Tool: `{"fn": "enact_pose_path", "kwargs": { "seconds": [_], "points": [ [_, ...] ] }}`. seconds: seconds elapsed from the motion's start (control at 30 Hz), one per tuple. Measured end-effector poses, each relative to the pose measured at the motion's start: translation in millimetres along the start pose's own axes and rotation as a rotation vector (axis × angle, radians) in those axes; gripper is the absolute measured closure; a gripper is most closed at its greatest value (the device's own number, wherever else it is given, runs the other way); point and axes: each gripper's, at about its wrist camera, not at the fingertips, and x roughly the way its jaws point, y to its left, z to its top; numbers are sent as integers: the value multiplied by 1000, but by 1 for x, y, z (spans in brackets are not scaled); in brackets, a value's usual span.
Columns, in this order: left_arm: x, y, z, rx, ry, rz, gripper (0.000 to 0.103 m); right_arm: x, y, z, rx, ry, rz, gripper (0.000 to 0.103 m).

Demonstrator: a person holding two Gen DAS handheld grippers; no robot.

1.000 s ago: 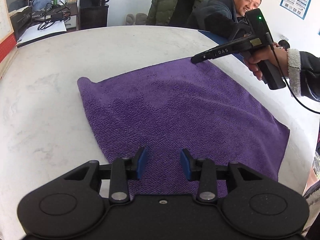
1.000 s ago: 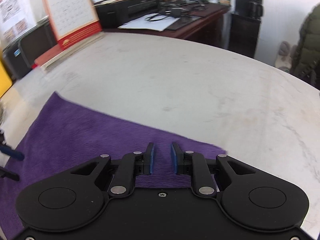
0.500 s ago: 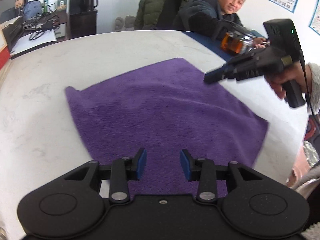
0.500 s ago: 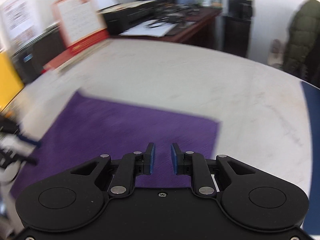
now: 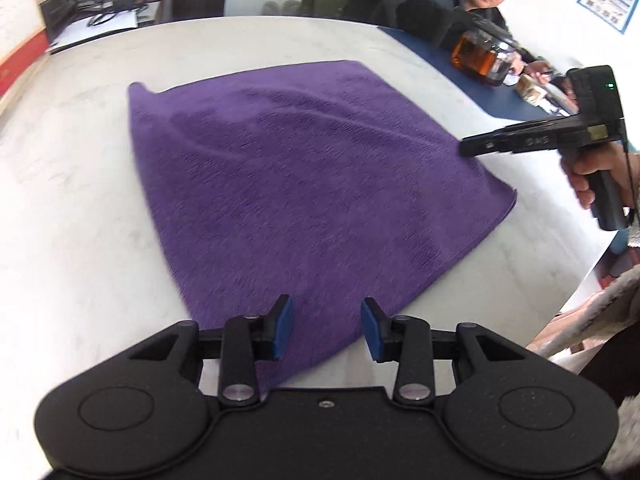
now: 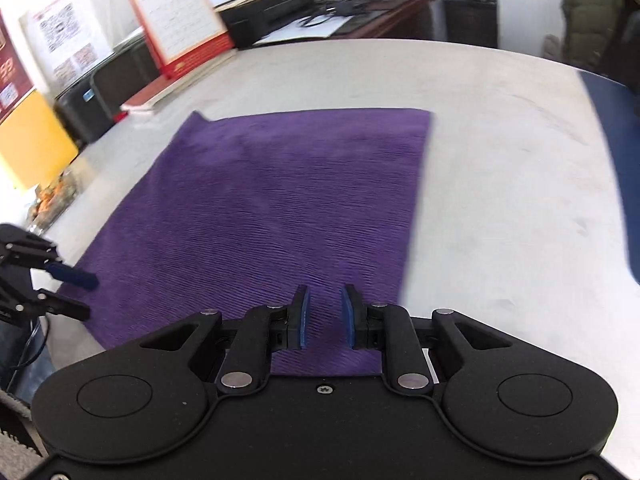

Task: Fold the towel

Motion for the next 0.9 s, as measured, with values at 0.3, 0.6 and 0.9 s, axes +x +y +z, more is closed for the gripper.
{"fn": "enact_pose_path", "kwargs": {
  "seconds": [0.3, 0.6, 0.9],
  "points": [
    [-14, -14, -6, -7, -2, 98, 68, -27, 3, -16, -28, -53, -1, 83],
    [-9, -24, -20, -16, 4, 121, 68, -39, 43, -36, -189, -11, 58, 83],
    [-24, -21, -37, -75, 13, 164, 67, -48, 38, -56, -135, 39, 28, 75]
  ]
}}
